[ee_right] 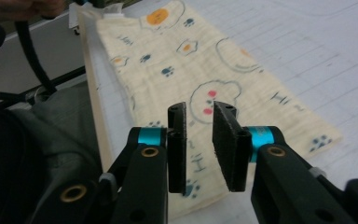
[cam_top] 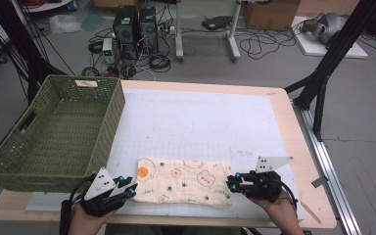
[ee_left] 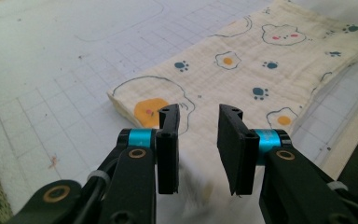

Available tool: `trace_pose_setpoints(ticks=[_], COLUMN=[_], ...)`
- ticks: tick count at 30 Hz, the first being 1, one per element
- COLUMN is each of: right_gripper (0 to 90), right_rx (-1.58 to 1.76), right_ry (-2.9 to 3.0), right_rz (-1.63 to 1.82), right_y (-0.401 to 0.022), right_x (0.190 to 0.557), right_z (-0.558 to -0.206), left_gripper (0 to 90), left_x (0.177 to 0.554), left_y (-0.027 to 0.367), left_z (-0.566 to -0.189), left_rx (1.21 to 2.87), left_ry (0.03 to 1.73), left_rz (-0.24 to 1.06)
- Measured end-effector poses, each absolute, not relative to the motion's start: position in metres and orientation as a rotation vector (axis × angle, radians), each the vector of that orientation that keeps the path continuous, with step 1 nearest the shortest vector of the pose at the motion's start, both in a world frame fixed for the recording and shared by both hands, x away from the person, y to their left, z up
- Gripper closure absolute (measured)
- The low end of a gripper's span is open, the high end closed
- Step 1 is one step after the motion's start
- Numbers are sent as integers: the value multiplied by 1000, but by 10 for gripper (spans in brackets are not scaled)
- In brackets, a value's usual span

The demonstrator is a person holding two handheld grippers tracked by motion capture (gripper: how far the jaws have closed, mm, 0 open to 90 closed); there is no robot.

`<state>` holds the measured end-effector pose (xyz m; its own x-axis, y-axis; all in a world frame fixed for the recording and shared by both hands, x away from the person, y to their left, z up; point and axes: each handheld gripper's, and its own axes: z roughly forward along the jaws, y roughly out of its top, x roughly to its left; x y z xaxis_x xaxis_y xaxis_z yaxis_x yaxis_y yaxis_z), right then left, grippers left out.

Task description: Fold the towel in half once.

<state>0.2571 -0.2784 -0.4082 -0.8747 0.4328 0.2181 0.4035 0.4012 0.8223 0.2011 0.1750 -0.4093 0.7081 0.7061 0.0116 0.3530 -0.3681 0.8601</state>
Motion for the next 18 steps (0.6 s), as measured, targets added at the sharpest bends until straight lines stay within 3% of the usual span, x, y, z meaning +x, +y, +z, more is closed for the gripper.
trace_pose_setpoints(ticks=[13,18], right_gripper=[619,582], right_rx=[864,917], right_ry=[2543,2572], right_rz=[1324,1268], right_y=[-269,-268], right_x=[302,312], right_z=[-421,-433], left_gripper=[684,637], left_x=[253,270], left_y=[157,155], left_z=[-428,-438], left_rx=[1962,1975], left_ry=[895,986], left_rz=[526,543])
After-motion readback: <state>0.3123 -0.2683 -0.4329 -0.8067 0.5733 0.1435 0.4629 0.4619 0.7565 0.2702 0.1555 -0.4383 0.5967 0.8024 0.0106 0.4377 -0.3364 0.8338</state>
